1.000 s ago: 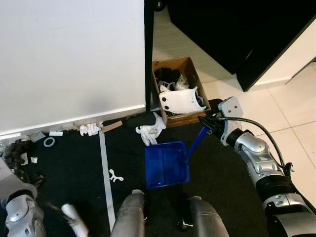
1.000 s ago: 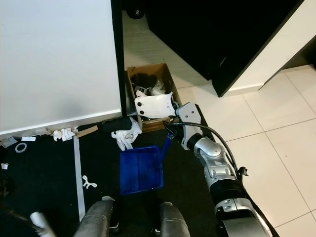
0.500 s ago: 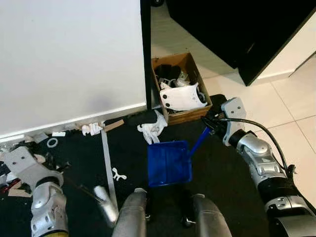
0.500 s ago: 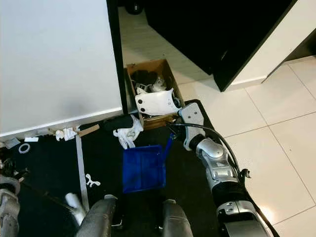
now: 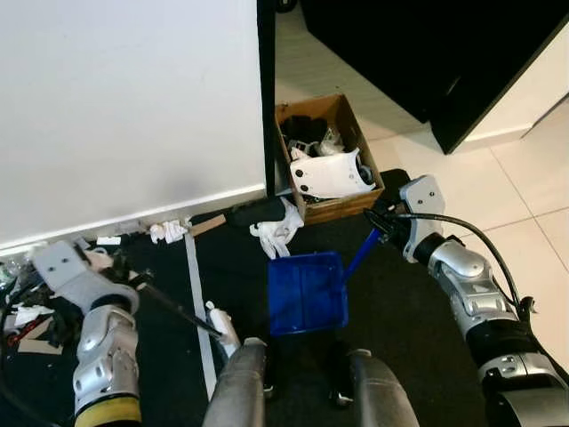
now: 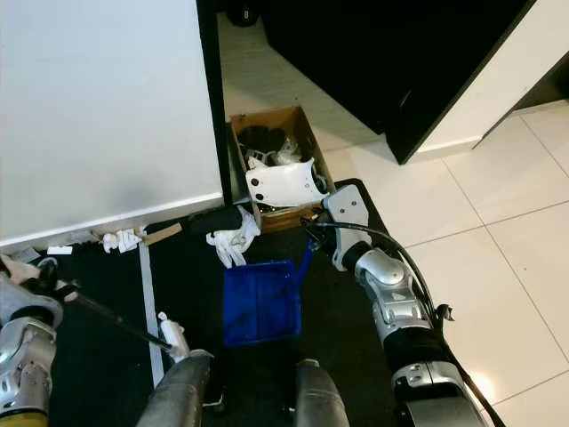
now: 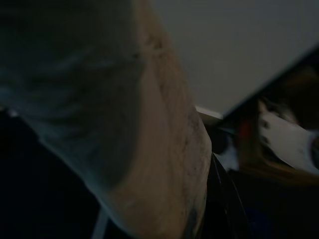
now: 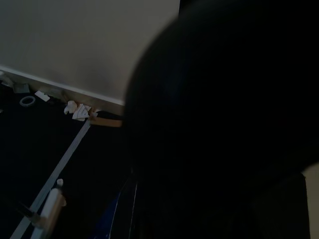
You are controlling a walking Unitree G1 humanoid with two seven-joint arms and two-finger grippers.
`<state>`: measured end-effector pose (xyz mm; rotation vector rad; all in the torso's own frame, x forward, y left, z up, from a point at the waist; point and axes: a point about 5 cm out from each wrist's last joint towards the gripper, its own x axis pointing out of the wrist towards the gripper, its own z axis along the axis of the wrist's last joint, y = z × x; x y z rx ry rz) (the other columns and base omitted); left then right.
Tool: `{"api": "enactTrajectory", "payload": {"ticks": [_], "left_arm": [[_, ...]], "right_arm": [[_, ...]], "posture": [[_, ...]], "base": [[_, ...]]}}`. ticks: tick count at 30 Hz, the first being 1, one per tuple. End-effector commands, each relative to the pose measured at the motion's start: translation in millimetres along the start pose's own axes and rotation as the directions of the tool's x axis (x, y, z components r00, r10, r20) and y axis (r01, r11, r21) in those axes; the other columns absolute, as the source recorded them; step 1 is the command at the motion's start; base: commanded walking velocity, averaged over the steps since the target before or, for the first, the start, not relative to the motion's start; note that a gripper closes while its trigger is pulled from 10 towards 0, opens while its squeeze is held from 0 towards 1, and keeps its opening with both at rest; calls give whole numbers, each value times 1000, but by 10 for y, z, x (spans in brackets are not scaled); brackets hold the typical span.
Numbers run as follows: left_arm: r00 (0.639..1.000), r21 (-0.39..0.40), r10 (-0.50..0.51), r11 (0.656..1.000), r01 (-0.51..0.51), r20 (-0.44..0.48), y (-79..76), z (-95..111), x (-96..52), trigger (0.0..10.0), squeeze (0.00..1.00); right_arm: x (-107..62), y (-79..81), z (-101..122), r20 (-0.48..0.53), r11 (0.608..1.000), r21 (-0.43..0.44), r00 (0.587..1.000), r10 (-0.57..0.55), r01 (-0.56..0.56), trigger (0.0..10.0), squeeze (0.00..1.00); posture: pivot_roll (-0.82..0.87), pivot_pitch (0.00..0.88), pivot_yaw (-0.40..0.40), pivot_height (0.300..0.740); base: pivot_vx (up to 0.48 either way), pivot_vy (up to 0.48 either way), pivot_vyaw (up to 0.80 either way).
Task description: Sweep floor
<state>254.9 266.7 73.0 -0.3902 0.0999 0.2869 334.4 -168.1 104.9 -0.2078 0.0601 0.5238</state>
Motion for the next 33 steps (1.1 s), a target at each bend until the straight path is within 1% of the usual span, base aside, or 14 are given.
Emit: {"api": "enactTrajectory", "payload": {"ticks": [1, 5, 6, 7, 9, 10, 11, 13, 14, 15, 18, 23, 28, 33], "left_arm": [[989, -104, -148, 984, 147, -1, -241, -25, 1, 10000, 0], [979, -36, -202, 979, 202, -5, -275, 40, -18, 10000, 0], [970, 80, -242, 967, 242, -9, -252, 130, -38, 10000, 0], [970, 80, -242, 967, 242, -9, -252, 130, -38, 10000, 0], [967, 185, -255, 950, 252, -5, -204, 226, -54, 10000, 0], [972, 309, -236, 925, 223, 6, -113, 347, -60, 10000, 0], [972, 309, -236, 925, 223, 6, -113, 347, -60, 10000, 0], [982, 430, -189, 889, 158, 31, 21, 493, -54, 10000, 0], [982, 430, -189, 889, 158, 31, 21, 493, -54, 10000, 0], [988, 504, -125, 861, 65, 87, 193, 692, -43, 10000, 0], [988, 537, -86, 843, 2, 130, 317, 864, -30, 10000, 0], [989, 539, -84, 842, 3, 125, 356, 909, 38, 10000, 0], [997, 571, -70, 820, 47, 19, 390, 559, 191, 10000, 0], [1000, 626, -17, 780, 5, 14, 476, 404, 198, 10000, 0]], "right_arm": [[-38, -19, -16, 2, 1000, -6, 1000, -8, 8, 10000, 0], [-39, -21, -15, 3, 1000, -3, 1000, -10, 10, 10000, 0], [-39, -19, -15, 4, 1000, 0, 1000, -10, 10, 10000, 0], [-39, -19, -15, 4, 1000, 0, 1000, -10, 10, 10000, 0], [-40, -18, -16, 4, 1000, 1, 1000, -9, 9, 10000, 0], [-39, -18, -17, 4, 1000, 5, 1000, -10, 10, 10000, 0], [-39, -18, -17, 4, 1000, 5, 1000, -10, 10, 10000, 0], [-38, -17, -18, 4, 1000, 8, 1000, -10, 10, 10000, 0], [-38, -17, -18, 4, 1000, 8, 1000, -10, 10, 10000, 0], [-37, -12, -23, 4, 1000, 11, 1000, -11, 11, 10000, 0], [-42, -9, -33, 2, 1000, 14, 1000, -12, 12, 10000, 0], [-48, -6, -41, 0, 1000, 16, 1000, -13, 13, 10000, 0], [-85, -47, -33, -5, 1000, 6, 1000, -17, 17, 10000, 0], [-140, -70, -54, -19, 1000, -10, 1000, -13, 13, 10000, 0]], "posture": [[-5, 253, -25, 740], [-3, 254, -26, 740], [2, 257, -26, 740], [2, 257, -26, 740], [7, 257, -25, 740], [11, 259, -23, 740], [11, 259, -23, 740], [16, 262, -22, 740], [16, 262, -22, 740], [20, 268, -20, 740], [23, 272, -19, 740], [15, 280, -20, 740], [-29, 309, -28, 740], [-67, 332, -33, 740]], "base": [[0, 0, 0], [0, 0, 0], [0, 0, 0], [0, 0, 0], [0, 0, 0], [0, 0, 0], [0, 0, 0], [0, 0, 0], [0, 0, 0], [0, 0, 0], [0, 0, 0], [0, 0, 0], [0, 0, 0], [0, 0, 0]]}}
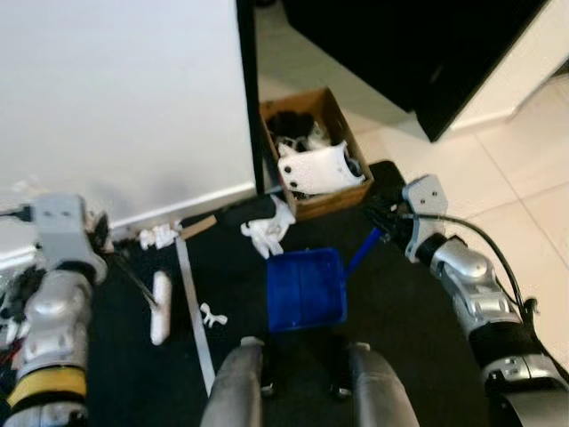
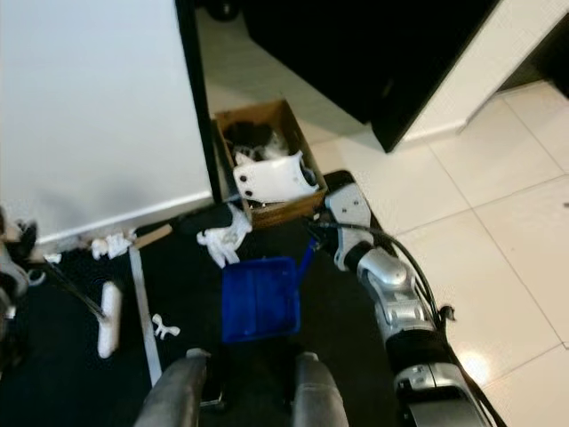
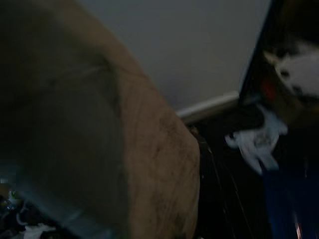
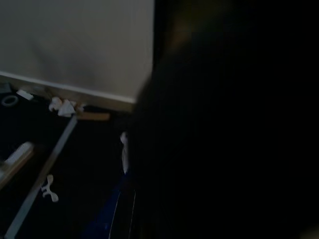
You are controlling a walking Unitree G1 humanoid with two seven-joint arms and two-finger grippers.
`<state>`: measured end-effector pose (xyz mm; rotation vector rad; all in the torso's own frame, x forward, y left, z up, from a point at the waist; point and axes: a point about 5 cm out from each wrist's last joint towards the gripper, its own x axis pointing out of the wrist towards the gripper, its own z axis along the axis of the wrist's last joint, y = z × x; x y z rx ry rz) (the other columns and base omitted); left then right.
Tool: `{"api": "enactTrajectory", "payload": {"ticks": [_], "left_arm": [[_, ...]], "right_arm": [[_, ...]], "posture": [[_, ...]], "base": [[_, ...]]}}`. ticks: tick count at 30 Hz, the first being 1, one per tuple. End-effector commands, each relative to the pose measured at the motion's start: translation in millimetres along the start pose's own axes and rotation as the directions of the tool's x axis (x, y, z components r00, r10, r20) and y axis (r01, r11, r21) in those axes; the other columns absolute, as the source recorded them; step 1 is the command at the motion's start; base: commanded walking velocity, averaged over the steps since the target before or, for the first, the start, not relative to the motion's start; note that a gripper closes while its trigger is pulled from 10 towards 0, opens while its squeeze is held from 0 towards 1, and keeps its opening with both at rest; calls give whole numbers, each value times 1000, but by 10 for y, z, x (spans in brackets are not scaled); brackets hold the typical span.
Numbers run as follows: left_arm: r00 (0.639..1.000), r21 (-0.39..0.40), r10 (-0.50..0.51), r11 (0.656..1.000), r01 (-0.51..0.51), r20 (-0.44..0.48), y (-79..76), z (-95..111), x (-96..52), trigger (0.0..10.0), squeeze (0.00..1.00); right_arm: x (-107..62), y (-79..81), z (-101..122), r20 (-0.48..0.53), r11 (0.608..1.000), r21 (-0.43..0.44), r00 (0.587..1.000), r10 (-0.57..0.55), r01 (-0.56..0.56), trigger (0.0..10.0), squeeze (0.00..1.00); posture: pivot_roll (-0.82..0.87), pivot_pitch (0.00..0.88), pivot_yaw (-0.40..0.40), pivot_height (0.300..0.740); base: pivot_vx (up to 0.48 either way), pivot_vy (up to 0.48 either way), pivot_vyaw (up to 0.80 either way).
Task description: Sweep floor
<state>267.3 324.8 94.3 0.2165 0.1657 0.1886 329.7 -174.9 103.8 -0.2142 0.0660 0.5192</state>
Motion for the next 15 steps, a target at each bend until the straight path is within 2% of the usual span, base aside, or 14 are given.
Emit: {"api": "enactTrajectory", "payload": {"ticks": [1, 4, 8, 9, 11, 15], "left_arm": [[999, 62, 46, 997, -46, 0, 46, -61, -41, 10000, 0], [999, 74, 47, 996, -47, -1, 27, -95, -49, 10000, 0], [1000, 41, 22, 999, -23, 17, 0, -88, -45, 10000, 0], [1000, -22, -9, 1000, 9, 0, -29, -131, -35, 10000, 0], [1000, -47, -20, 999, 20, -7, -47, -157, -37, 10000, 0], [999, -198, -37, 980, 29, -35, -142, -278, -43, 10000, 0]], "right_arm": [[-66, -38, -28, -11, 1000, -5, 1000, -9, 9, 10000, 0], [-94, -42, -32, -12, 1000, -5, 1000, -8, 8, 10000, 0], [-131, -50, -39, -16, 1000, -5, 1000, -8, 8, 10000, 0], [-129, -42, -43, -20, 1000, -3, 1000, -6, 6, 10000, 0], [-130, -37, -42, -21, 1000, -3, 1000, -4, 4, 10000, 0], [-128, -22, -13, -16, 1000, -3, 1000, 4, -4, 10000, 0]], "posture": [[-67, 332, -33, 740], [-72, 339, -37, 740], [-69, 347, -39, 740], [-70, 348, -40, 740], [-76, 352, -41, 740], [-93, 359, -49, 740]], "base": [[0, 0, 0], [0, 0, 0], [0, 0, 0], [0, 0, 0], [0, 0, 0], [0, 0, 0]]}}
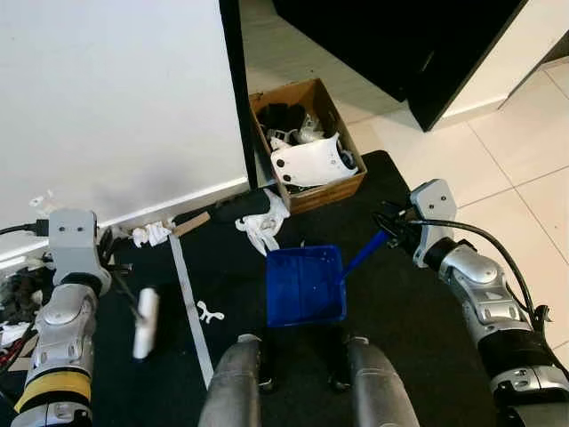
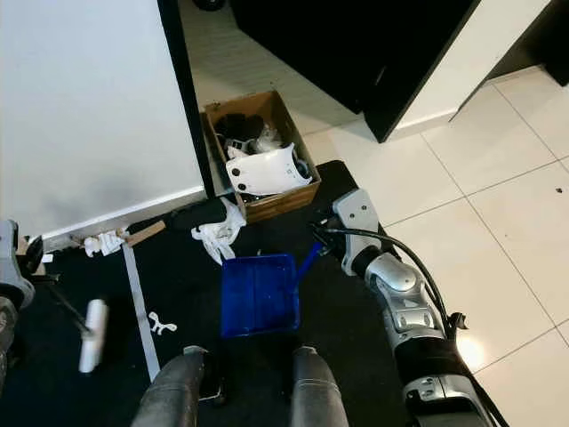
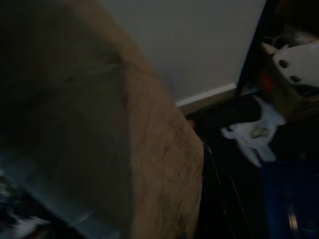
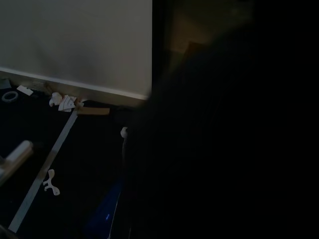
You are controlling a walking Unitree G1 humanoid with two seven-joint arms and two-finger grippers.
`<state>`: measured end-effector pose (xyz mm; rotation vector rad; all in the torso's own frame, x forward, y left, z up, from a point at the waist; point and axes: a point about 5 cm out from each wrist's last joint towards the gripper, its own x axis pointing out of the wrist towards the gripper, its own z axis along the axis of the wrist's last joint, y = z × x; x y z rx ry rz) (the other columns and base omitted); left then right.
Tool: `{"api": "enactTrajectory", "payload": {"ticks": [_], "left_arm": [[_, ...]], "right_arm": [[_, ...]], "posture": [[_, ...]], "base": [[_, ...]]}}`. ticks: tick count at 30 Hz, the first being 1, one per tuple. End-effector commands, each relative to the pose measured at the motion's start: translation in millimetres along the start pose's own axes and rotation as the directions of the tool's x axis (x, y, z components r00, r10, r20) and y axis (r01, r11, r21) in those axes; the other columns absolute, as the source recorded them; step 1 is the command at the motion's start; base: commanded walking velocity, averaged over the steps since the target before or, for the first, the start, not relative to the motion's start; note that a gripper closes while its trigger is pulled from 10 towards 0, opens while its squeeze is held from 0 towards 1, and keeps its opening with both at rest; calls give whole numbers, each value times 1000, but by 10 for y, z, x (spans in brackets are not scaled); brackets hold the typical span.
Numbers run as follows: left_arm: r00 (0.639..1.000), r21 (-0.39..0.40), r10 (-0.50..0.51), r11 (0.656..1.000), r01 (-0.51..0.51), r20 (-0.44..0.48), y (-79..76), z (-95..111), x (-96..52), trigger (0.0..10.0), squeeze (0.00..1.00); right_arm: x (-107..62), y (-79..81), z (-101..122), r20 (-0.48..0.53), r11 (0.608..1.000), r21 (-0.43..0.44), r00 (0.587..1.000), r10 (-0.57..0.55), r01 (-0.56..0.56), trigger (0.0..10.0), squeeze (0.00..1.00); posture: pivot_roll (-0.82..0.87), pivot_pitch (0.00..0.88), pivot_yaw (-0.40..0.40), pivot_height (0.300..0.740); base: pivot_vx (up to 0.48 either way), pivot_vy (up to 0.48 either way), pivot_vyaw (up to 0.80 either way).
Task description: Sweep floor
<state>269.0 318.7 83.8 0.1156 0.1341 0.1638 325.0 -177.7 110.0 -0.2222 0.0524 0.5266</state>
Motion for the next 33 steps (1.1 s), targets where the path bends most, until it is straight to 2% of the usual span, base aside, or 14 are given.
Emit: {"api": "enactTrajectory", "payload": {"ticks": [1, 3, 4, 6, 7, 9, 10, 13, 14, 17, 18, 23, 33], "left_arm": [[998, -98, -2, 995, -4, -62, -40, -196, -66, 10000, 0], [998, -159, -2, 987, -8, -63, -82, -235, -73, 10000, 0], [998, -159, -2, 987, -8, -63, -82, -235, -73, 10000, 0], [998, -234, -6, 972, -9, -63, -145, -273, -82, 10000, 0], [998, -234, -6, 972, -9, -63, -145, -273, -82, 10000, 0], [997, -323, -42, 946, 20, -61, -251, -309, -95, 10000, 0], [997, -323, -42, 946, 20, -61, -251, -309, -95, 10000, 0], [994, -448, -99, 891, 71, -40, -403, -324, -126, 10000, 0], [994, -448, -99, 891, 71, -40, -403, -324, -126, 10000, 0], [993, -539, -118, 837, 97, -6, -511, -280, -152, 10000, 0], [993, -539, -118, 837, 97, -6, -511, -280, -152, 10000, 0], [989, -610, -142, 779, 142, 49, -653, -164, -159, 10000, 0], [980, -664, -167, 721, 197, 110, -785, 43, -146, 10000, 0]], "right_arm": [[-68, -9, -67, -28, 1000, 8, 1000, -1, 1, 10000, 0], [-79, -7, -53, -27, 1000, 5, 1000, 5, -5, 10000, 0], [-79, -7, -53, -27, 1000, 5, 1000, 5, -5, 10000, 0], [-106, -24, -37, -28, 1000, -1, 1000, 10, -11, 10000, 0], [-106, -24, -37, -28, 1000, -1, 1000, 10, -11, 10000, 0], [-127, -60, -30, -33, 1000, -5, 999, 7, -7, 10000, 0], [-127, -60, -30, -33, 1000, -5, 999, 7, -7, 10000, 0], [-129, -75, -23, -35, 1000, 0, 999, 0, 0, 10000, 0], [-129, -75, -23, -35, 1000, 0, 999, 0, 0, 10000, 0], [-101, -31, -11, -30, 1000, 10, 1000, 6, -6, 10000, 0], [-101, -31, -11, -30, 1000, 10, 1000, 6, -6, 10000, 0], [-74, -4, -3, -26, 1000, 18, 1000, 13, -12, 10000, 0], [-58, -25, 14, -22, 1000, 30, 1000, 3, -2, 10000, 0]], "posture": [[-93, 359, -49, 740], [-113, 359, -58, 740], [-113, 359, -58, 740], [-120, 361, -64, 740], [-120, 361, -64, 740], [-121, 360, -66, 740], [-121, 360, -66, 740], [-118, 358, -65, 740], [-118, 358, -65, 740], [-105, 356, -64, 740], [-105, 356, -64, 740], [-98, 352, -62, 740], [-91, 344, -57, 740]], "base": [[0, 0, 0], [0, 0, 0], [0, 0, 0], [0, 0, 0], [0, 0, 0], [0, 0, 0], [0, 0, 0], [0, 0, 0], [0, 0, 0], [0, 0, 0], [0, 0, 0], [0, 0, 0], [0, 0, 0]]}}
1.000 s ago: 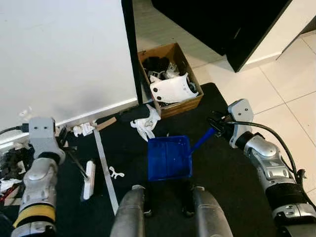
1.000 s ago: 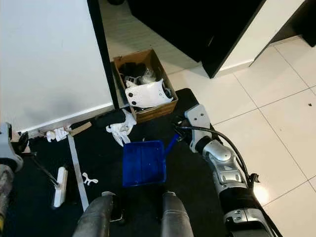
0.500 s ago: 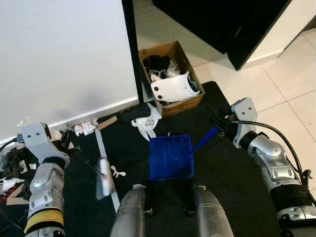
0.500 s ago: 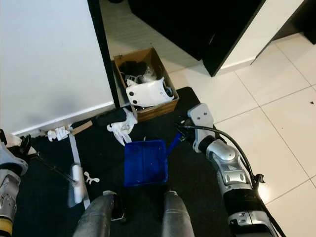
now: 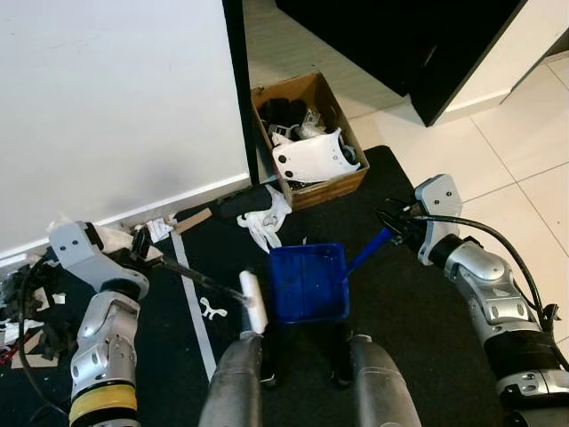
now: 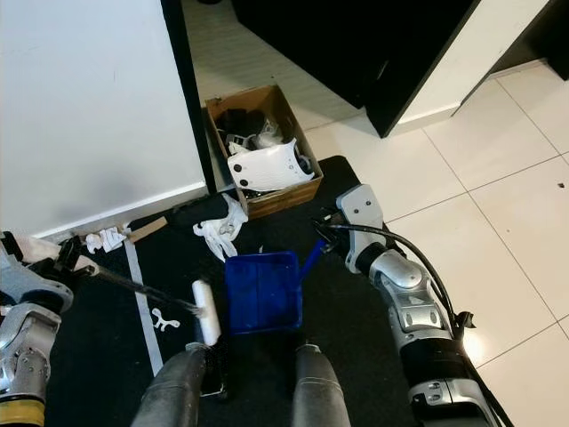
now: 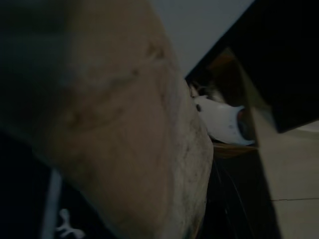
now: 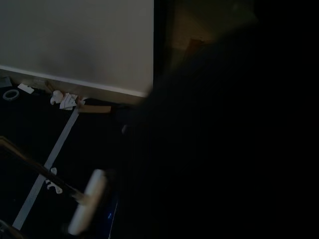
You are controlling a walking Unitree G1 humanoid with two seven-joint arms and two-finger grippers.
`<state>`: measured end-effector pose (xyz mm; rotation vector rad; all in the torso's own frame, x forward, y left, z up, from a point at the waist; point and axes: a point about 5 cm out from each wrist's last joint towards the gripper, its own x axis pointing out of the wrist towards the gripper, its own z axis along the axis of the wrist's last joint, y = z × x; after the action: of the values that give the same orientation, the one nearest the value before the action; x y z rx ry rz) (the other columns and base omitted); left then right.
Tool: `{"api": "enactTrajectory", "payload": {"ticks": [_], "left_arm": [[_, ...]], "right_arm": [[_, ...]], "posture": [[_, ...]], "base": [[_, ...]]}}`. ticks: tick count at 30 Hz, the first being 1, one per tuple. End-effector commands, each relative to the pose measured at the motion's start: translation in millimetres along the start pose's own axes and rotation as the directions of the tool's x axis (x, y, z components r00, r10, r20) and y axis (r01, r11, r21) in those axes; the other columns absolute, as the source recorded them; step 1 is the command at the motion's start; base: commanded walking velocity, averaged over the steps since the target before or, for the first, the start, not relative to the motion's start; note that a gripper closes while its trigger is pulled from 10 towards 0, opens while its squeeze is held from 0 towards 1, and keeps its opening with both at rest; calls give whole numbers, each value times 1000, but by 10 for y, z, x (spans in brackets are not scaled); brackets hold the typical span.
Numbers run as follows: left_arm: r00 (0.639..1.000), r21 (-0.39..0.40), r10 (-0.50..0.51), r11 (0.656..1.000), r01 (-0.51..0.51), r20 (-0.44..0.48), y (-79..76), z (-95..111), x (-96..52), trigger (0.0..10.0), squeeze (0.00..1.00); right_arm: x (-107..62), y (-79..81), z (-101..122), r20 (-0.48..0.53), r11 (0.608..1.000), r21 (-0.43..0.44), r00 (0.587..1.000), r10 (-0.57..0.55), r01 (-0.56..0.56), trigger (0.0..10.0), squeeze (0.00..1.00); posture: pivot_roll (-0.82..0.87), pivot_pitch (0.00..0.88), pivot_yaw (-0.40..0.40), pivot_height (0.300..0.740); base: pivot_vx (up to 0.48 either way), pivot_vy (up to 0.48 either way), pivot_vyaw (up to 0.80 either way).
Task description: Sweep floor
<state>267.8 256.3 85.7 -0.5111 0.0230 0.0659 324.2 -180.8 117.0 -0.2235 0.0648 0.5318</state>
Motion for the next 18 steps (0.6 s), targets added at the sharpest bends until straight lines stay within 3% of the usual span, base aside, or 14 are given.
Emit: {"api": "enactTrajectory", "payload": {"ticks": [1, 3, 12, 15, 17, 18], "left_arm": [[998, -117, -60, 992, 56, -28, -123, -135, -10, 10000, 0], [997, -128, -76, 989, 75, -9, -187, -58, 9, 10000, 0], [996, -154, -87, 984, 92, 36, -196, 119, 13, 10000, 0], [995, -59, -79, 995, 82, 61, -128, 294, -34, 10000, 0], [995, -37, -72, 996, 75, 63, -102, 320, -44, 10000, 0], [996, 41, -17, 999, 14, 86, 37, 468, -100, 10000, 0]], "right_arm": [[-27, 11, -47, -11, 1000, 28, 1000, -4, 4, 10000, 0], [-20, 15, -47, -9, 1000, 31, 1000, -6, 6, 10000, 0], [-14, 18, -49, -7, 999, 33, 1000, -8, 8, 10000, 0], [-16, 19, -50, -6, 999, 34, 1000, -10, 10, 10000, 0], [-16, 20, -49, -6, 999, 34, 1000, -10, 10, 10000, 0], [-17, 25, -53, -5, 999, 37, 1000, -11, 11, 10000, 0]], "posture": [[-91, 344, -57, 740], [-90, 342, -55, 740], [-84, 339, -53, 740], [-77, 341, -48, 740], [-76, 341, -47, 740], [-67, 345, -43, 740]], "base": [[0, 0, 0], [0, 0, 0], [0, 0, 0], [0, 0, 0], [0, 0, 0], [0, 0, 0]]}}
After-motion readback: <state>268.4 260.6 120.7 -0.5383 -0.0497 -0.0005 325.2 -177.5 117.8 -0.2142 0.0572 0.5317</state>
